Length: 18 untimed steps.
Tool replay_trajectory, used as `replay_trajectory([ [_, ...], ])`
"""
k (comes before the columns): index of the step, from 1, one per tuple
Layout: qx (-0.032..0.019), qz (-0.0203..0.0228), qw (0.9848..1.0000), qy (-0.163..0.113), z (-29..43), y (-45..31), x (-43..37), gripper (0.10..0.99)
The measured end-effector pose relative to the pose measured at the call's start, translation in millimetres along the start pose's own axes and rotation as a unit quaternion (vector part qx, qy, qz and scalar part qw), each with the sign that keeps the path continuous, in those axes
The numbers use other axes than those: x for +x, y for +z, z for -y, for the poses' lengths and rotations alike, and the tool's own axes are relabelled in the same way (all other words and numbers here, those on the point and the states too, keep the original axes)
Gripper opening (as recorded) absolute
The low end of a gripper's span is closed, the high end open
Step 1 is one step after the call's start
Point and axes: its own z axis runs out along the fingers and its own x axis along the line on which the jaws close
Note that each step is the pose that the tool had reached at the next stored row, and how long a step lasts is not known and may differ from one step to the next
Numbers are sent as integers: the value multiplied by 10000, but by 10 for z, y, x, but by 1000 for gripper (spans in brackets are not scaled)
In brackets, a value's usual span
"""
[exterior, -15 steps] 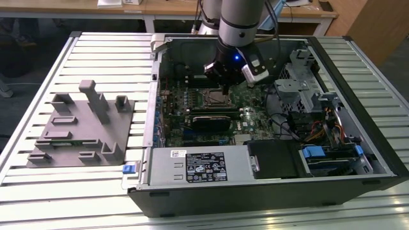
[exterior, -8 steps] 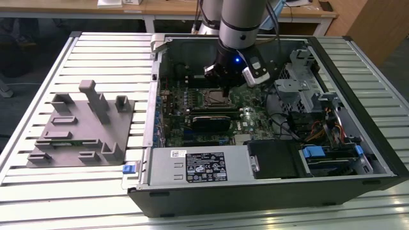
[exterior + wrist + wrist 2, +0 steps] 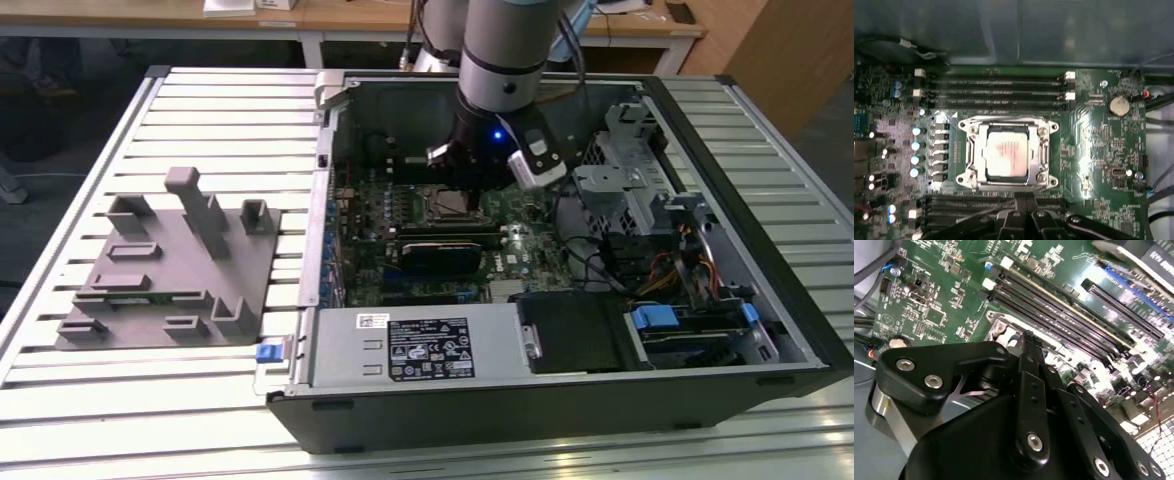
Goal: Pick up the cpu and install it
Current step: 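Install the second cpu locking lever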
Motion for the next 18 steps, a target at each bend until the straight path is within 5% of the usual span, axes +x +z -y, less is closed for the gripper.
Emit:
replay_trajectory([
  [3,-2,15,10000,-2,14,-1,98,106],
  [12,-1,17,10000,-2,82,-7,165,106],
  [18,-15,17,10000,-2,95,-6,293,106],
])
